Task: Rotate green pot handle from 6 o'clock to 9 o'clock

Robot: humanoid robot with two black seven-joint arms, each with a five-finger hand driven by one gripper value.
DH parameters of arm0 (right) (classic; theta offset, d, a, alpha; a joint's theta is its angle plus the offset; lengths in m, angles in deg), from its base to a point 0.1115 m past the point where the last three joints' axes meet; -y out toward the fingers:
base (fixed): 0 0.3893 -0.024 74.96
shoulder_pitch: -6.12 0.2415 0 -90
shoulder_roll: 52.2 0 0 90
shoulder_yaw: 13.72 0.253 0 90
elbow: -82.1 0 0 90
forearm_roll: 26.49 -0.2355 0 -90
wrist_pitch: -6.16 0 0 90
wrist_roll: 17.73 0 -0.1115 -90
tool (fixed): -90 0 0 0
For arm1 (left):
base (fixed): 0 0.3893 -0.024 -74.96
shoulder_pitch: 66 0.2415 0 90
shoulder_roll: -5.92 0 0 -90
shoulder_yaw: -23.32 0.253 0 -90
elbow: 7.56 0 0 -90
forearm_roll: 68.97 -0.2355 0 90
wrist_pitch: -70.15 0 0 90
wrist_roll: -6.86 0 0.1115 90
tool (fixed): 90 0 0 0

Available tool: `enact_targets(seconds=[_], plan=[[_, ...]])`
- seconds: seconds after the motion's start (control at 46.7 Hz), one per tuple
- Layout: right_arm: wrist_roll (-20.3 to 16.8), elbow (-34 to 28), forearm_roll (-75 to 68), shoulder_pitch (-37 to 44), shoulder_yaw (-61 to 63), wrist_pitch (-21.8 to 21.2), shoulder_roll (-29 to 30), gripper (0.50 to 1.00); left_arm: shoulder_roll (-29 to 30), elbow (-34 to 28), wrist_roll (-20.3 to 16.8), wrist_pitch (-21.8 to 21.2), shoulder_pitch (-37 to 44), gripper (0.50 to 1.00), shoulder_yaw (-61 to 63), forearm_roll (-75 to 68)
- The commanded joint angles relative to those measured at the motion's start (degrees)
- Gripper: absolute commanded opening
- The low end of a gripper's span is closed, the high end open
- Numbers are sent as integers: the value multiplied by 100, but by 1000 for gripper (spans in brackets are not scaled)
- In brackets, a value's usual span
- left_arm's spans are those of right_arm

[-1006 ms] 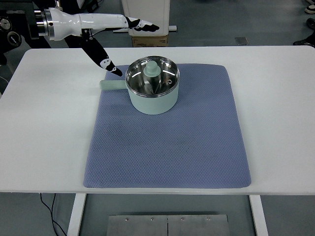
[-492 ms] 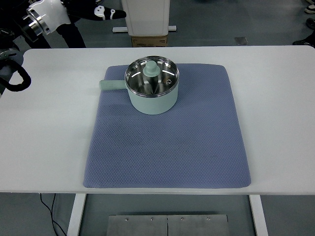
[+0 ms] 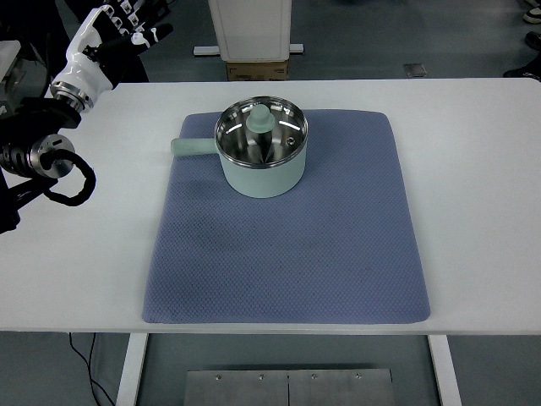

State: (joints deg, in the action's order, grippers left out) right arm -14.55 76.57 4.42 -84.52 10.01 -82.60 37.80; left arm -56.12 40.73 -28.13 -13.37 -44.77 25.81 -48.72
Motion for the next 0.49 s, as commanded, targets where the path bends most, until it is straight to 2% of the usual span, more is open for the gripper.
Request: enact_targets(seconds=[0.0, 0.128, 0.257, 0.364, 0.471], plan=[[-1, 0, 3, 2, 0, -1, 0, 1000, -89, -231, -1, 212, 126, 1000, -126, -12], [-1, 0, 3, 2, 0, -1, 0, 1000, -352, -793, -1, 617, 188, 1000, -152, 23], [-1, 0, -5, -7, 0, -1, 0, 1000, -756, -1540, 388, 608, 433, 1000, -652, 164], [8, 0, 3, 2, 0, -1, 0, 1000, -1029, -2112, 449, 600, 785, 1000, -1574, 208], [8, 0, -5, -7, 0, -1, 0, 1000, -1301, -2367, 581, 600, 935, 1000, -2033, 190]])
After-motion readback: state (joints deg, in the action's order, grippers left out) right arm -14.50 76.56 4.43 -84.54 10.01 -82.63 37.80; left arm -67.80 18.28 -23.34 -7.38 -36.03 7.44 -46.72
